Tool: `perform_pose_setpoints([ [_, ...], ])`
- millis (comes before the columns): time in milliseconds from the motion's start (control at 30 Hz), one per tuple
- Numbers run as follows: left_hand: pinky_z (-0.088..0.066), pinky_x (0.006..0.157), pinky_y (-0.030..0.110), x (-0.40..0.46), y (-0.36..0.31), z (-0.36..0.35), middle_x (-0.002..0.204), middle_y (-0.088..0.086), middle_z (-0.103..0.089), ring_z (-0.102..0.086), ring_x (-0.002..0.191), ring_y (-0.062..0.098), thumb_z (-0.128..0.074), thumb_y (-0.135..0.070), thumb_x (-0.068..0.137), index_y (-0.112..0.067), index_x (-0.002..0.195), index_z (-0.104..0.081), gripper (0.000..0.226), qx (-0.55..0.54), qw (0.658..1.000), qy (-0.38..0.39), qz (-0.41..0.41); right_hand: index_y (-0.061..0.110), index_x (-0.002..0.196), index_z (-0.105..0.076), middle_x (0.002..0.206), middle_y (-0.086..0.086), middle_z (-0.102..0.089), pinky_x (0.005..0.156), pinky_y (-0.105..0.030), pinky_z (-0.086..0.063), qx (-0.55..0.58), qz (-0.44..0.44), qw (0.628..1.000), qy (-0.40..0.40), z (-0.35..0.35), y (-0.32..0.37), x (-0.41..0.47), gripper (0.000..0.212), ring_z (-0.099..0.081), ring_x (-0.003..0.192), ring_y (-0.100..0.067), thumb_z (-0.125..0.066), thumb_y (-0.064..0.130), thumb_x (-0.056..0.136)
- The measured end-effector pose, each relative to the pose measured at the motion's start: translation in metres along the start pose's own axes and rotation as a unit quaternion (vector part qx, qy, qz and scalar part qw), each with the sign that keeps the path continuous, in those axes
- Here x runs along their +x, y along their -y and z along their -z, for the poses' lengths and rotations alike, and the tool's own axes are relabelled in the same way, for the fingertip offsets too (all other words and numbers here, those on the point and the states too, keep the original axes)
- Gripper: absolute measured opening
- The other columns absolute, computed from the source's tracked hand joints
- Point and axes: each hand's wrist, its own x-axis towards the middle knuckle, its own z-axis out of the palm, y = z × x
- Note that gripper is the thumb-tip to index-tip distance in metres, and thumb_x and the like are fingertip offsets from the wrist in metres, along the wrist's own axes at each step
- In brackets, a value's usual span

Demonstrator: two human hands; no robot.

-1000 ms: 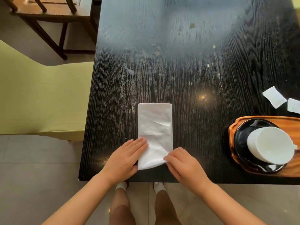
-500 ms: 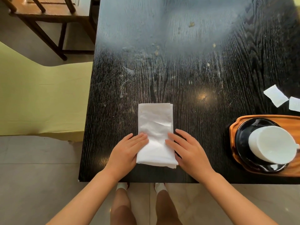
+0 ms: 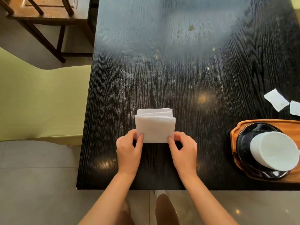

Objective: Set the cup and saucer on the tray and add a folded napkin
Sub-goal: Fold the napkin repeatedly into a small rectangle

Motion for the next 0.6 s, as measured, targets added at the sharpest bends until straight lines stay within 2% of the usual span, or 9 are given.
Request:
perform_pose_setpoints([
  [67, -0.041, 0.066, 0.035, 0.003, -0.003, -0.009, 0.07, 0.002, -0.054, -0.046, 0.066, 0.012, -0.042, -0.032, 0.089, -0.008, 0.081, -0.057, 0.029, -0.011, 1.0, -0.018, 0.006, 0.019, 0.081, -0.062, 0.074, 0.009, -0.061, 0.083, -0.027, -0.031, -0.003, -0.022, 1.0, -0.021, -0.005, 0.004, 0.002, 0.03, -0.052, 0.071, -0.006, -0.045, 0.043, 0.083],
  [133, -0.031, 0.068, 0.032, 0.005, -0.003, -0.016, 0.072, -0.002, -0.047, -0.039, 0.067, 0.01, -0.038, -0.03, 0.092, -0.01, 0.078, -0.054, 0.029, 0.011, 0.999, -0.038, 0.02, 0.019, 0.076, -0.06, 0.07, 0.009, -0.059, 0.082, -0.028, -0.031, -0.012, -0.026, 0.999, -0.035, -0.008, 0.006, 0.004, 0.029, -0.051, 0.068, -0.007, -0.045, 0.042, 0.084],
  [200, -0.019, 0.071, 0.025, 0.007, -0.003, -0.019, 0.071, -0.005, -0.046, -0.04, 0.068, 0.012, -0.036, -0.032, 0.092, -0.013, 0.077, -0.053, 0.03, 0.058, 0.996, -0.052, 0.04, 0.02, 0.075, -0.058, 0.068, 0.009, -0.057, 0.082, -0.026, -0.027, -0.02, -0.036, 0.998, -0.044, -0.01, 0.009, 0.006, 0.029, -0.05, 0.066, -0.007, -0.044, 0.044, 0.084],
  [267, -0.015, 0.07, 0.024, 0.007, 0.001, -0.02, 0.068, -0.004, -0.049, -0.043, 0.066, 0.015, -0.034, -0.033, 0.093, -0.014, 0.076, -0.053, 0.031, 0.099, 0.993, -0.049, 0.038, 0.023, 0.076, -0.055, 0.068, 0.009, -0.056, 0.082, -0.023, -0.023, -0.034, -0.044, 0.997, -0.046, -0.013, 0.01, 0.007, 0.027, -0.049, 0.065, -0.008, -0.043, 0.046, 0.085],
  [467, -0.028, 0.071, 0.033, 0.018, 0.003, -0.019, 0.064, -0.003, -0.048, -0.045, 0.057, 0.018, -0.034, -0.033, 0.091, -0.015, 0.082, -0.052, 0.027, 0.177, 0.984, -0.024, -0.005, 0.021, 0.072, -0.051, 0.062, 0.011, -0.046, 0.08, -0.025, -0.021, -0.089, -0.062, 0.993, -0.045, -0.016, 0.014, 0.013, 0.018, -0.046, 0.062, -0.012, -0.058, 0.025, 0.088],
  [533, -0.032, 0.071, 0.037, 0.021, 0.002, -0.02, 0.066, -0.001, -0.051, -0.049, 0.059, 0.021, -0.036, -0.033, 0.089, -0.014, 0.094, -0.051, 0.024, 0.188, 0.982, -0.023, -0.008, 0.02, 0.074, -0.05, 0.062, 0.009, -0.047, 0.08, -0.029, -0.026, -0.105, -0.057, 0.992, -0.049, -0.017, 0.017, 0.013, 0.015, -0.047, 0.061, -0.013, -0.059, 0.022, 0.086],
  [600, -0.035, 0.073, 0.039, 0.022, 0.001, -0.022, 0.076, 0.002, -0.055, -0.054, 0.07, 0.023, -0.039, -0.032, 0.087, -0.015, 0.113, -0.045, 0.031, 0.199, 0.98, -0.028, -0.011, 0.018, 0.086, -0.052, 0.076, 0.004, -0.055, 0.082, -0.034, -0.035, -0.124, -0.04, 0.989, -0.066, -0.017, 0.021, 0.015, 0.01, -0.053, 0.073, -0.017, -0.061, 0.018, 0.081],
])
